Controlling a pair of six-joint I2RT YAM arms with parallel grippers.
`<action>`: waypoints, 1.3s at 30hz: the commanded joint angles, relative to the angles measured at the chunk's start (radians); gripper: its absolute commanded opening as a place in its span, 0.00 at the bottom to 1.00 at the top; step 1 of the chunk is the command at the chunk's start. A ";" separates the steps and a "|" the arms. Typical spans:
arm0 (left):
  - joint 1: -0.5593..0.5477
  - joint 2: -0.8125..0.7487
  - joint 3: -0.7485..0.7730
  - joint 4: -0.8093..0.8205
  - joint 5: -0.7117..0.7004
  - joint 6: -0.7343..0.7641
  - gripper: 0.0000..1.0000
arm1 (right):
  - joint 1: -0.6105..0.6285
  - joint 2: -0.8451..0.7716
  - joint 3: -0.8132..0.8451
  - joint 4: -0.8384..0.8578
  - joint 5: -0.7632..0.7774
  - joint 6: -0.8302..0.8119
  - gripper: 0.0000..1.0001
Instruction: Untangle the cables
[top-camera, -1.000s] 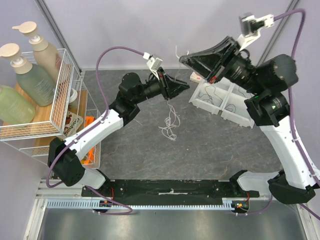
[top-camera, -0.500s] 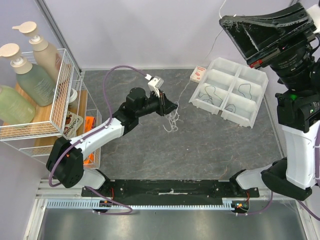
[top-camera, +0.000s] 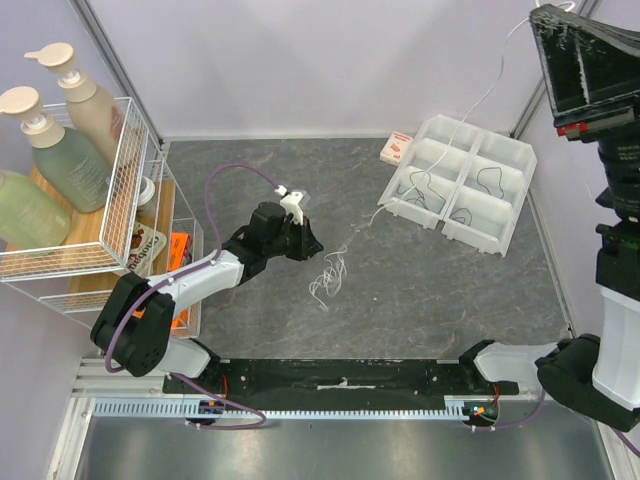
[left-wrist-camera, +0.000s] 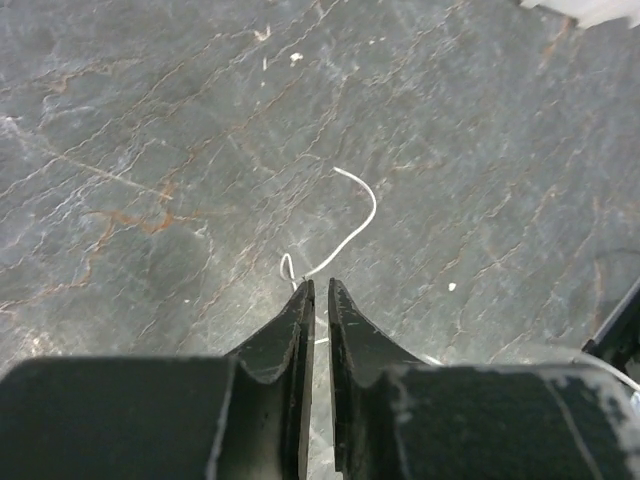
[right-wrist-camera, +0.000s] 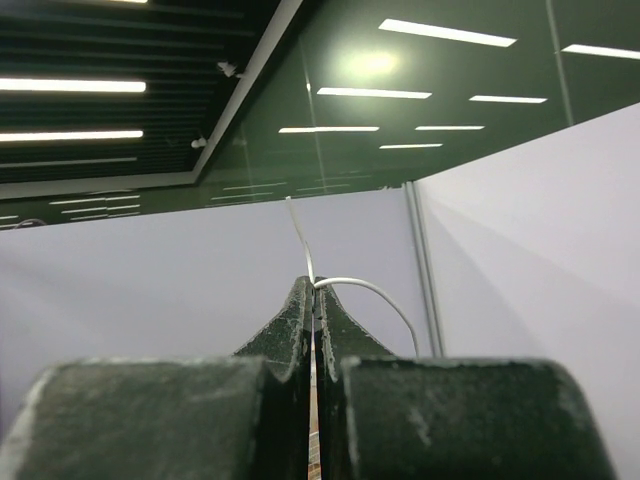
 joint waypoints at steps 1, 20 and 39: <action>0.002 -0.028 0.018 -0.083 -0.067 0.085 0.15 | 0.005 -0.032 -0.014 -0.036 0.088 -0.106 0.00; -0.010 -0.136 0.295 0.338 0.417 -0.121 0.78 | 0.005 -0.020 -0.106 -0.031 -0.029 -0.030 0.00; -0.236 0.170 0.865 0.457 0.416 -0.265 0.87 | 0.003 0.000 -0.220 0.109 -0.102 0.093 0.00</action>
